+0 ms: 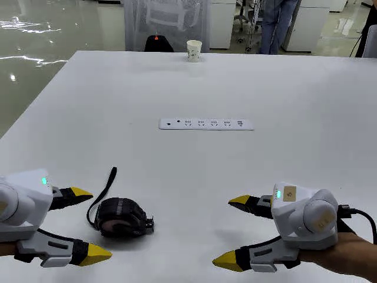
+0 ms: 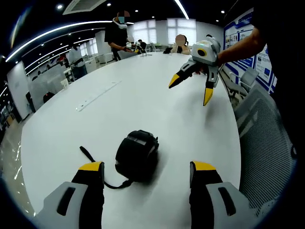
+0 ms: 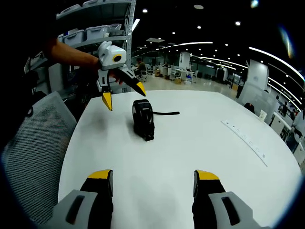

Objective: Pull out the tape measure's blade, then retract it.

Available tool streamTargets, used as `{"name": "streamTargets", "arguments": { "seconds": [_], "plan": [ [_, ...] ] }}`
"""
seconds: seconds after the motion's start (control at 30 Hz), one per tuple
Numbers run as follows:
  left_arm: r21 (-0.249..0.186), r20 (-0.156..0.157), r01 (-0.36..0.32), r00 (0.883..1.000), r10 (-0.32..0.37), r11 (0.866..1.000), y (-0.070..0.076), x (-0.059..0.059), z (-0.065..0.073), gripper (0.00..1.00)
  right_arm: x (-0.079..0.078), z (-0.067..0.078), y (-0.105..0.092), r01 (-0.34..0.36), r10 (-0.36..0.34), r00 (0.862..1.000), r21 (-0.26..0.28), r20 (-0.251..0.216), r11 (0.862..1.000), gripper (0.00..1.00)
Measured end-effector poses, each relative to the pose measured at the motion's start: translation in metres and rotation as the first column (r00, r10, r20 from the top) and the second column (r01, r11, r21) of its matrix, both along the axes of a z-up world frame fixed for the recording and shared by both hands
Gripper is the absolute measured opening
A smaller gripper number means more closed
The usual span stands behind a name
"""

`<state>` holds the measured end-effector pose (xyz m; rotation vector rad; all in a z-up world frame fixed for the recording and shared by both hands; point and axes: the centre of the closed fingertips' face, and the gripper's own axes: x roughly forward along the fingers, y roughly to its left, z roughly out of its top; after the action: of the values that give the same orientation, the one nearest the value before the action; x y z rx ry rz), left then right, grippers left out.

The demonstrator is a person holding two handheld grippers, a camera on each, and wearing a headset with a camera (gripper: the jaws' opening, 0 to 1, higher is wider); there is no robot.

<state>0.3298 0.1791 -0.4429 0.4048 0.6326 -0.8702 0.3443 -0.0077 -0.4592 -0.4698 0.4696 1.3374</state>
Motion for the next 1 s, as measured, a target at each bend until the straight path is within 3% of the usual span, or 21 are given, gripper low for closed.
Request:
{"name": "streamTargets", "arguments": {
  "seconds": [0.7, 1.0],
  "plan": [
    [0.076, -0.046, 0.103, 0.994, -0.099, 0.992, 0.003, 0.018, -0.005, 0.56, 0.012, -0.008, 0.036, -0.13, 0.13, 0.991, -0.049, -0.01, 0.99, 0.55],
    [0.12, -0.079, 0.172, 0.983, -0.163, 0.978, 0.002, 0.022, -0.013, 0.45, 0.017, -0.014, 0.052, -0.194, 0.194, 0.981, -0.081, 0.002, 0.978, 0.46]
  ]
}}
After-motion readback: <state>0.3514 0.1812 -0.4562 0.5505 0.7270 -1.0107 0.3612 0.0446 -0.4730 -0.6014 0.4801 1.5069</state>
